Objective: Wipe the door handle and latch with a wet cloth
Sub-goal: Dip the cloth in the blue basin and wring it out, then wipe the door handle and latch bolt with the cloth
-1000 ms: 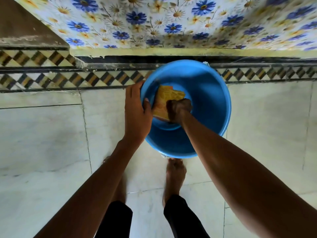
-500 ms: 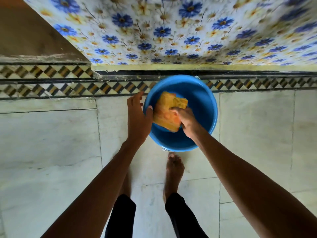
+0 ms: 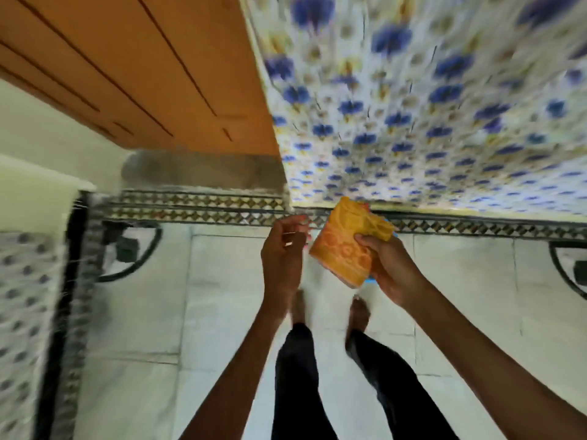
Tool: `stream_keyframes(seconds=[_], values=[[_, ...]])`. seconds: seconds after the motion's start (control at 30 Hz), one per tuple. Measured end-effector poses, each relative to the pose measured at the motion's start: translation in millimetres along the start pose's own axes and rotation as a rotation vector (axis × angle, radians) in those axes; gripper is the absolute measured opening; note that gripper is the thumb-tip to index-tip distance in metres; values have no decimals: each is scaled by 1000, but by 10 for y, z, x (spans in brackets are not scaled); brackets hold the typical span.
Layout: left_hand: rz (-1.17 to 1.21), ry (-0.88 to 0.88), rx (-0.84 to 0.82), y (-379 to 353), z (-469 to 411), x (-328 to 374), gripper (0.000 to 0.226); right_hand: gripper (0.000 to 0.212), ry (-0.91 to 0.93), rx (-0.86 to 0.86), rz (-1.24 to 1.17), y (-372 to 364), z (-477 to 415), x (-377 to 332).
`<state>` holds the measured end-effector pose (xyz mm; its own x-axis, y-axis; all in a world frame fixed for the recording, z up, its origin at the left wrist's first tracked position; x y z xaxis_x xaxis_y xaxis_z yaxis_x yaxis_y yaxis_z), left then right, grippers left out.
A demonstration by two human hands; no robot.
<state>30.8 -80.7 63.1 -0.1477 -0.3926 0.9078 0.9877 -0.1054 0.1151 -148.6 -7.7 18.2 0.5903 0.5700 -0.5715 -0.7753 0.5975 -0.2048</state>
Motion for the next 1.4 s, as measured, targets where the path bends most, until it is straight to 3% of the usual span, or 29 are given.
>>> stream_keyframes(seconds=[0.1,0.27,0.53,0.9,1.0,1.07,1.13,1.23,1.33,1.4], values=[[31,-55,39,532,426,944,18,19,37,-49,-25,-630,864,-533],[80,-128,49,1352,773,1829,19,17,119,-129,-24,-1545,1810,-1096],[116,-265,-14,2360,237,2757,16,21,261,-179,-116,-2851,2156,-1657],[116,-631,-148,2489,-1182,4693,13,23,637,-31,-277,-3922,2174,-2981],[-9,-826,-116,2342,-1514,5219,13,25,744,61,-282,-4095,2013,-3436],[-213,-987,14,2295,-1701,5539,20,19,859,146,-284,-4198,1931,-3727],[-419,-1183,160,2269,-1910,5852,31,27,1102,309,-183,-4276,1888,-4067],[-773,-1375,297,2164,-2316,6203,49,46,1373,651,301,-4445,1692,-4484],[-980,-1542,375,2078,-2720,6373,59,62,1476,873,844,-4678,1266,-4551],[-1016,-1640,395,2043,-2936,6347,61,70,1472,896,876,-4696,1078,-4478]])
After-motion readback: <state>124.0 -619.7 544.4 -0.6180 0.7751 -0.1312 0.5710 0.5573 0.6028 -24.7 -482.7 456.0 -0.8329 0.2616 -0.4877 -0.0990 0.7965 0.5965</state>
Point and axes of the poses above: each hand's wrist, its own z-axis away from the middle knuckle, its own y-axis out of the back of the hand, x = y × z, the point moved 6 cm from there along -z, towards the middle knuckle, and after that the axes turned 1 degree about x, right-handed, at the moved point
